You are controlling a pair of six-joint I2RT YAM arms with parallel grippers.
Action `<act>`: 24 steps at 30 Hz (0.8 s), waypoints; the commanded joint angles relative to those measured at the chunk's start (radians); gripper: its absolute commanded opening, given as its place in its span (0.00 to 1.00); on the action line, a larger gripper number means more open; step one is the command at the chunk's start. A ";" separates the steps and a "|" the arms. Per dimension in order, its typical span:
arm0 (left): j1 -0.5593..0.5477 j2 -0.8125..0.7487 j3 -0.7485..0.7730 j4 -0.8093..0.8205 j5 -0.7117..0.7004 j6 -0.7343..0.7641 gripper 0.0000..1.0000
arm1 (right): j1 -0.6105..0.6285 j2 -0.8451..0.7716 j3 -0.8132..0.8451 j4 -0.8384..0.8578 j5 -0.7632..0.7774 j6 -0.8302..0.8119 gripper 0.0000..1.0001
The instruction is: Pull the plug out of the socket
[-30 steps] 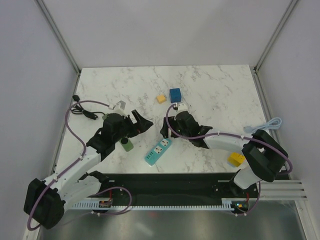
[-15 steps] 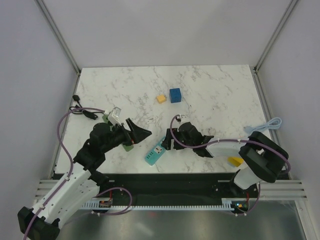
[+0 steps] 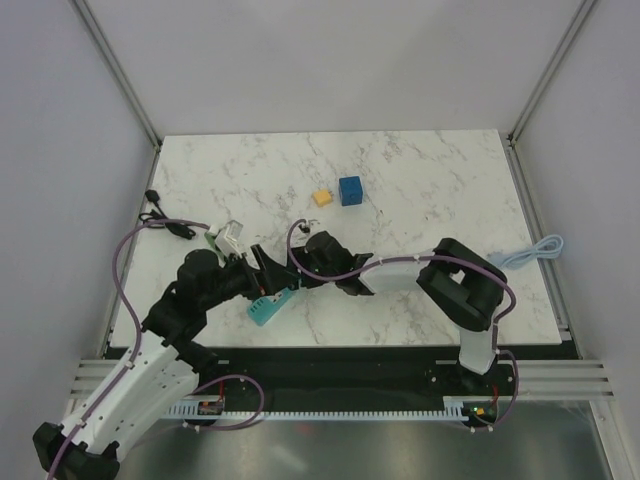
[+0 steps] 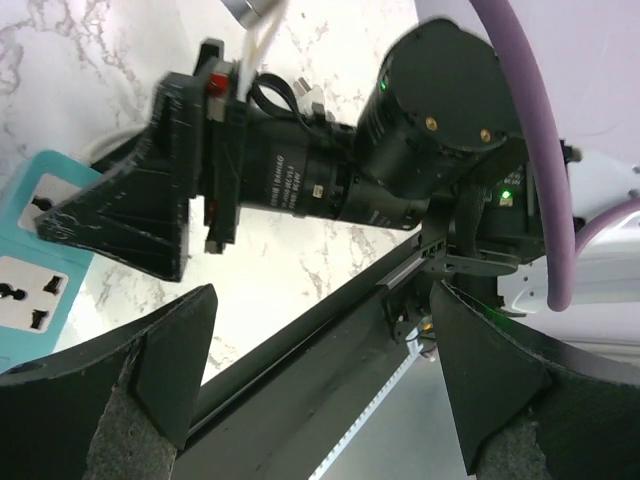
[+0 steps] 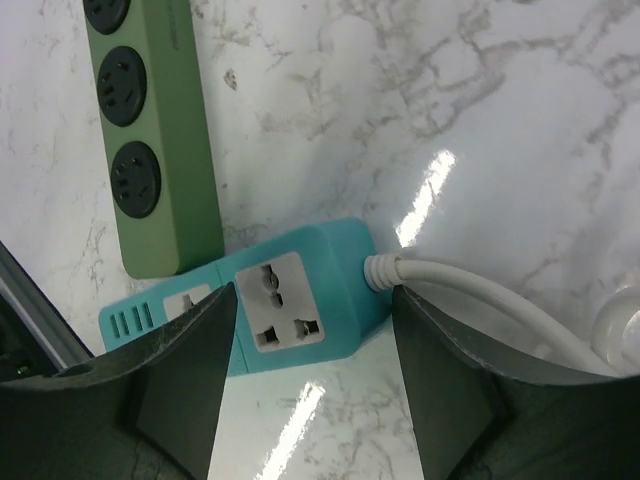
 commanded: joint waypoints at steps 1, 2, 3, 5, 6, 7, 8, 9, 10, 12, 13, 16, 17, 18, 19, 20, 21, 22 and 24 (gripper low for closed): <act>-0.002 -0.021 0.063 -0.069 -0.038 0.087 0.94 | 0.015 0.052 0.140 -0.082 0.001 -0.057 0.72; -0.002 -0.032 0.065 -0.075 -0.046 0.092 0.94 | 0.017 0.061 0.180 -0.104 -0.003 -0.062 0.72; -0.002 -0.038 0.071 -0.081 -0.061 0.093 0.94 | 0.015 0.074 0.197 -0.114 -0.008 -0.072 0.73; -0.002 -0.059 0.074 -0.089 -0.073 0.099 0.94 | 0.015 0.078 0.230 -0.161 -0.010 -0.079 0.75; -0.002 -0.064 0.077 -0.092 -0.084 0.102 0.94 | 0.015 0.060 0.231 -0.181 -0.005 -0.083 0.76; -0.002 -0.070 0.085 -0.100 -0.085 0.102 0.94 | 0.015 0.042 0.209 -0.219 0.015 -0.085 0.79; -0.002 -0.070 0.091 -0.104 -0.085 0.102 0.94 | 0.017 0.016 0.188 -0.238 0.039 -0.083 0.80; -0.002 -0.070 0.102 -0.111 -0.067 0.104 0.94 | 0.017 -0.051 0.162 -0.247 0.071 -0.082 0.82; -0.002 -0.068 0.105 -0.112 -0.053 0.104 0.93 | 0.015 -0.090 0.136 -0.287 0.099 -0.080 0.85; -0.004 -0.069 0.096 -0.115 -0.023 0.098 0.93 | 0.014 -0.200 0.065 -0.382 0.203 -0.079 0.88; -0.003 -0.070 0.090 -0.114 -0.017 0.095 0.93 | 0.012 -0.234 0.051 -0.428 0.251 -0.076 0.91; -0.004 -0.061 0.071 -0.109 -0.013 0.086 0.93 | -0.017 -0.358 0.039 -0.761 0.496 0.030 0.98; -0.003 -0.055 0.070 -0.109 -0.004 0.087 0.93 | -0.034 -0.426 0.037 -0.834 0.611 0.071 0.98; -0.002 -0.043 0.070 -0.103 0.005 0.087 0.93 | -0.087 -0.461 0.036 -0.905 0.647 0.099 0.98; -0.002 -0.035 0.073 -0.101 0.016 0.087 0.93 | -0.126 -0.499 0.028 -1.015 0.664 0.116 0.98; -0.002 -0.027 0.076 -0.101 0.043 0.090 0.93 | -0.171 -0.580 0.019 -1.052 0.662 0.128 0.98; -0.002 -0.021 0.080 -0.100 0.057 0.089 0.93 | -0.219 -0.625 0.010 -1.079 0.659 0.119 0.98; -0.002 -0.012 0.083 -0.100 0.071 0.089 0.93 | -0.312 -0.671 -0.012 -1.103 0.656 0.103 0.98; -0.004 -0.007 0.087 -0.097 0.092 0.086 0.93 | -0.441 -0.786 -0.026 -1.132 0.684 0.078 0.98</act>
